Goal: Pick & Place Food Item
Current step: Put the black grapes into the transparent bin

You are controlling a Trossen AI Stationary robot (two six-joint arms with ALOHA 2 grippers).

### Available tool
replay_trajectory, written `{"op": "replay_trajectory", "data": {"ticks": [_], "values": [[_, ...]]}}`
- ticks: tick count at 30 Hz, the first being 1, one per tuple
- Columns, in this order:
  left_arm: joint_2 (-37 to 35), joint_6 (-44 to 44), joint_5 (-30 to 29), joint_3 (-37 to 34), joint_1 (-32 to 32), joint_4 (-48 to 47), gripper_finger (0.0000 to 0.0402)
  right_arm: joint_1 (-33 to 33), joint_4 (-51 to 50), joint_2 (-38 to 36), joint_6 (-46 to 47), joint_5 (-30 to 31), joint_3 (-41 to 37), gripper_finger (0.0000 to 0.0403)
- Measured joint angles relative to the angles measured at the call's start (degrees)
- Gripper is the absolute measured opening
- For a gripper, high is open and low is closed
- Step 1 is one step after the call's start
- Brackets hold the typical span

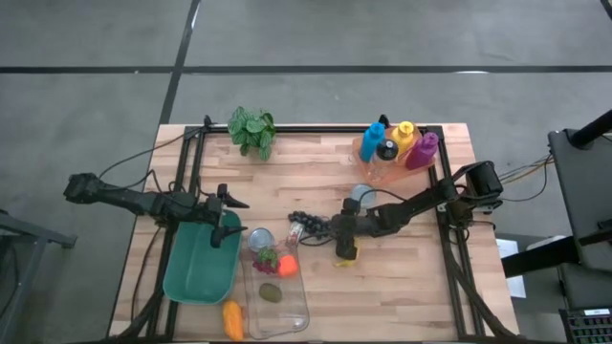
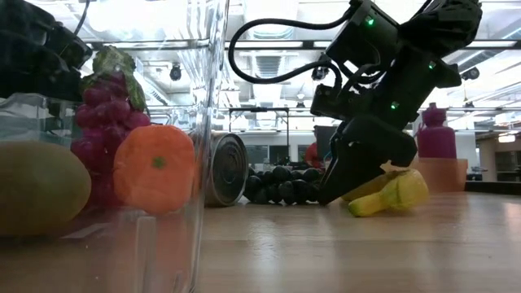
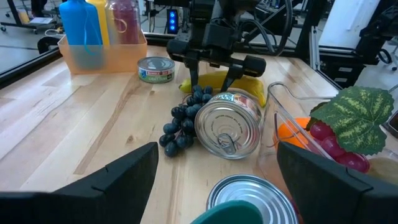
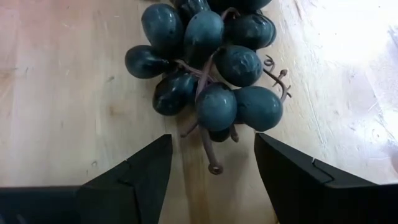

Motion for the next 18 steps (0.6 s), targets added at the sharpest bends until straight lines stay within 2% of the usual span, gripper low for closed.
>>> {"op": "replay_trajectory", "data": {"ticks": [5, 12, 18], "values": [[0.0, 0.0, -0.02, -0.01, 0.01, 0.0, 0.0336, 0.0, -0.12, -0.1, 0.36, 0.1, -0.02, 0.0213], [0.0, 0.0, -0.02, 0.0, 0.02, 0.0, 0.0336, 0.01, -0.1, -0.1, 0.64, 0.52, -0.05, 0.0133], [0.0, 0.0, -0.02, -0.01, 0.02, 0.0, 0.0336, -0.07, -0.28, -0.1, 0.65, 2.77, -0.11, 0.0086]]}}
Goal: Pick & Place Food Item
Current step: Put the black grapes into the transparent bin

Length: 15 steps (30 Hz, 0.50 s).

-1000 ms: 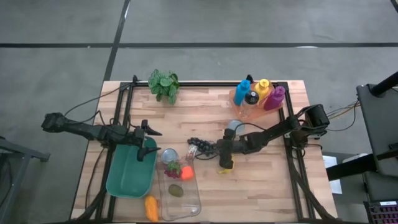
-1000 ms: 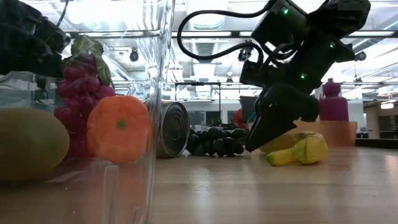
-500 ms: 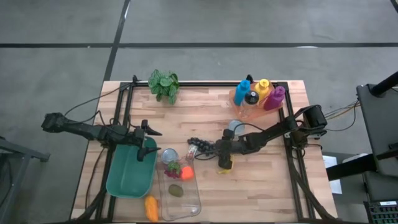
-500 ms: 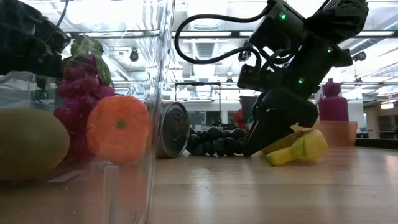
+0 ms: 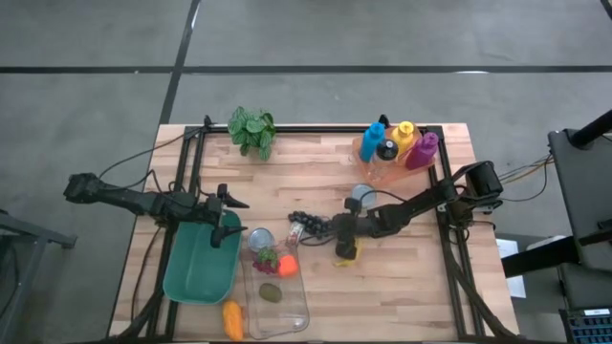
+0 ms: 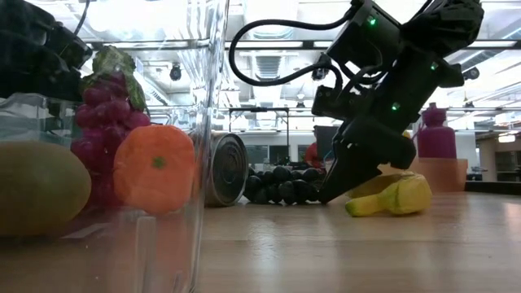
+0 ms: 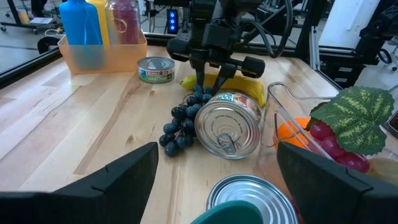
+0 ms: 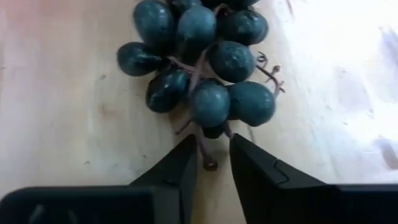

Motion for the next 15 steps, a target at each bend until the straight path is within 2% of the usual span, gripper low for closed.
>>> {"op": "replay_trajectory", "data": {"ticks": [5, 12, 15], "values": [[0.0, 0.0, 0.01, 0.0, -0.01, 0.0, 0.0336, -0.13, -0.19, 0.08, 2.19, 2.4, -0.06, 0.0055], [0.02, 0.0, 0.02, -0.02, 0.0, 0.0, 0.0336, -0.23, -0.11, 0.09, 2.78, 2.61, -0.09, 0.0014], [0.02, 0.0, 0.0, -0.01, -0.01, 0.0, 0.0336, -0.22, -0.04, 0.09, 2.84, 2.58, -0.09, 0.0011]]}}
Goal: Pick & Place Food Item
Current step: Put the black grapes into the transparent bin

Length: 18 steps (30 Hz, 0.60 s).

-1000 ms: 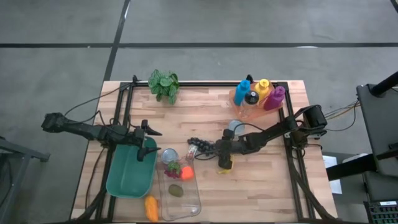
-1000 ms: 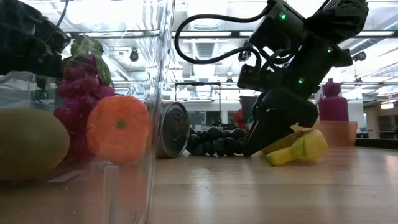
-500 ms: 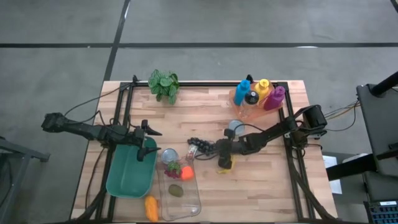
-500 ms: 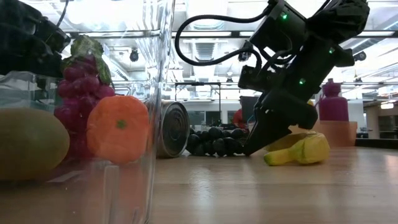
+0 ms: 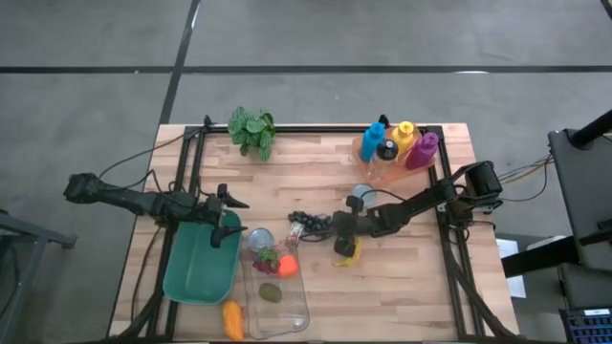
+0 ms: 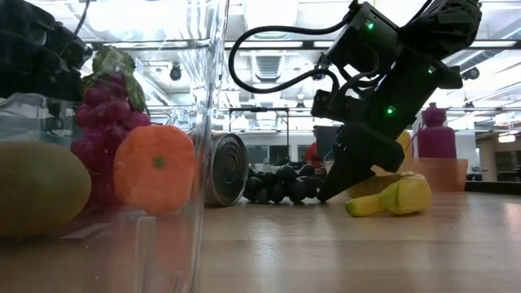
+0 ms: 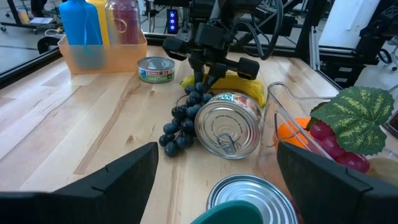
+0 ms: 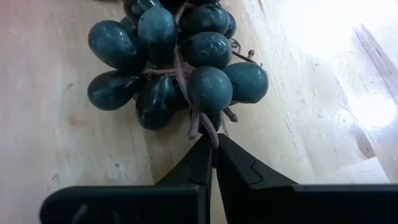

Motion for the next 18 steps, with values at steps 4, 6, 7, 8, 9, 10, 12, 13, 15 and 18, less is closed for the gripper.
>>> {"op": "replay_trajectory", "data": {"ticks": [4, 6, 7, 8, 9, 10, 12, 13, 15, 18], "values": [[0.0, 0.0, 0.01, 0.01, 0.01, 0.0, 0.0336, 0.0, 0.04, 0.0, 0.13, -0.08, 0.0, 0.001], [0.0, 0.0, 0.01, 0.01, -0.01, 0.0, 0.0336, 0.02, 0.05, 0.0, 0.13, -0.17, 0.0, 0.001], [0.0, 0.0, 0.0, 0.01, -0.01, 0.0, 0.0336, 0.02, 0.07, 0.0, 0.13, -0.2, 0.0, 0.001], [0.0, 0.0, 0.01, 0.01, 0.01, 0.0, 0.0336, 0.04, 0.07, 0.0, 0.13, -0.2, 0.0, 0.001], [0.0, 0.0, -0.01, 0.01, -0.01, 0.0, 0.0336, 0.04, 0.09, 0.0, 0.13, -0.27, 0.0, 0.001], [0.0, 0.0, 0.0, 0.02, 0.01, 0.0, 0.0336, 0.04, 0.11, 0.0, 0.13, -0.39, 0.0, 0.001], [0.0, 0.0, 0.01, -0.01, 0.0, 0.0, 0.0336, 0.04, 0.13, 0.0, 0.13, -0.43, 0.0, 0.001], [0.0, 0.0, 0.0, 0.01, 0.0, 0.0, 0.0336, 0.07, 0.14, 0.0, 0.13, -0.44, 0.0, 0.001], [0.0, 0.0, 0.01, 0.02, 0.01, 0.0, 0.0336, 0.07, 0.2, 0.0, 0.13, -0.55, 0.0, 0.001], [0.0, 0.0, 0.0, 0.0, -0.01, 0.0, 0.0336, 0.07, 0.26, 0.0, 0.95, -0.7, 0.02, 0.001]]}}
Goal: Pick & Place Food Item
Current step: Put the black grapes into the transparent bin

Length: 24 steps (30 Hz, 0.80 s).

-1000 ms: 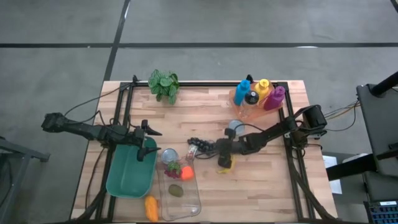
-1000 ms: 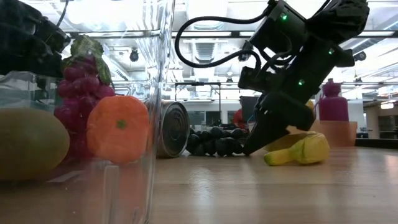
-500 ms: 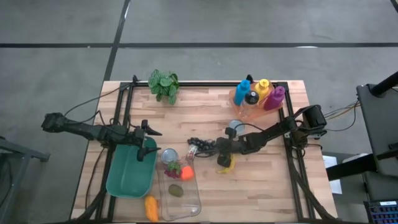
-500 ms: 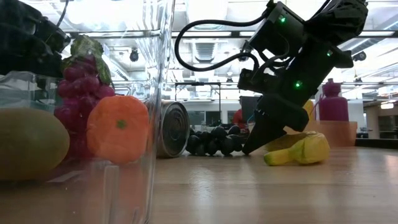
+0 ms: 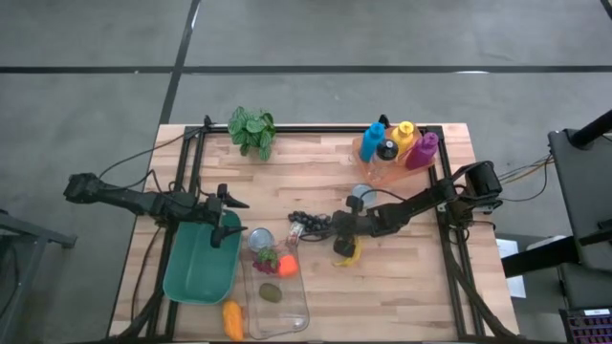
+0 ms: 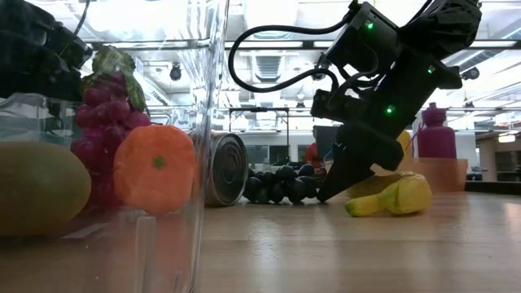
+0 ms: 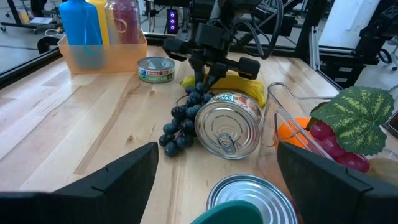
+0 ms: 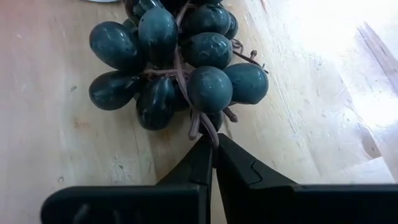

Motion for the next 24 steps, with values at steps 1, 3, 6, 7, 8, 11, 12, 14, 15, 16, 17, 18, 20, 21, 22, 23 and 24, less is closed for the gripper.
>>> {"op": "replay_trajectory", "data": {"ticks": [1, 3, 6, 7, 8, 11, 12, 14, 15, 16, 17, 18, 20, 21, 22, 23, 24], "values": [[0.0, 0.0, -0.01, 0.01, 0.02, 0.0, 0.0336, 0.0, 0.0, 0.0, 0.33, -0.06, 0.0, 0.001], [0.0, 0.0, 0.0, 0.0, 0.01, 0.0, 0.0336, 0.0, -0.02, 0.0, 0.45, -0.13, 0.0, 0.0009], [0.0, 0.0, 0.01, 0.01, 0.01, 0.0, 0.0336, 0.0, -0.02, 0.0, 0.45, -0.14, 0.0, 0.0009], [0.0, 0.0, -0.01, 0.01, 0.0, 0.0, 0.0336, 0.0, -0.02, 0.0, 0.44, -0.29, 0.0, 0.0009], [0.0, 0.0, 0.01, 0.01, 0.02, 0.0, 0.0336, -0.01, -0.02, 0.0, 0.36, -0.74, 0.0, 0.0009], [0.0, 0.0, -0.01, 0.01, 0.02, 0.0, 0.0336, -0.04, -0.02, -0.02, 0.23, -1.14, 0.02, 0.0009], [0.0, 0.0, -0.01, 0.0, 0.02, 0.0, 0.0336, -0.04, -0.02, -0.02, 0.23, -1.18, 0.02, 0.0009], [0.0, 0.0, 0.0, 0.01, 0.01, 0.0, 0.0336, -0.04, -0.02, -0.02, 0.19, -1.23, 0.02, 0.0009], [0.0, 0.0, 0.01, 0.0, 0.01, 0.0, 0.0336, -0.04, -0.02, -0.04, 0.19, -1.23, 0.02, 0.0009], [0.0, 0.0, 0.01, 0.01, 0.02, 0.0, 0.0336, -0.04, -0.02, -0.04, 0.16, -1.24, 0.02, 0.0009], [0.0, 0.0, 0.01, 0.01, 0.02, 0.0, 0.0336, -0.04, -0.02, -0.04, 0.07, -1.26, 0.02, 0.0009], [0.0, 0.0, 0.01, -0.01, 0.0, 0.0, 0.0336, -0.04, -0.02, -0.04, 0.07, -1.27, 0.02, 0.0009], [0.0, 0.0, 0.01, -0.01, 0.0, 0.0, 0.0336, -0.04, -0.01, -0.04, 0.39, -1.33, 0.04, 0.0009], [0.0, 0.0, -0.01, 0.01, 0.0, 0.0, 0.0336, -0.04, 0.03, -0.04, 0.48, -1.41, 0.04, 0.0009], [0.0, 0.0, 0.01, 0.0, 0.01, 0.0, 0.0336, -0.04, 0.12, -0.04, 0.47, -1.48, 0.04, 0.0009], [0.0, 0.0, 0.01, 0.0, 0.02, 0.0, 0.0336, -0.04, 0.24, -0.04, 0.46, -1.58, 0.04, 0.0009], [0.0, 0.0, 0.0, 0.0, 0.01, 0.0, 0.0336, -0.02, 0.36, -0.04, 0.46, -1.7, 0.04, 0.0009]]}}
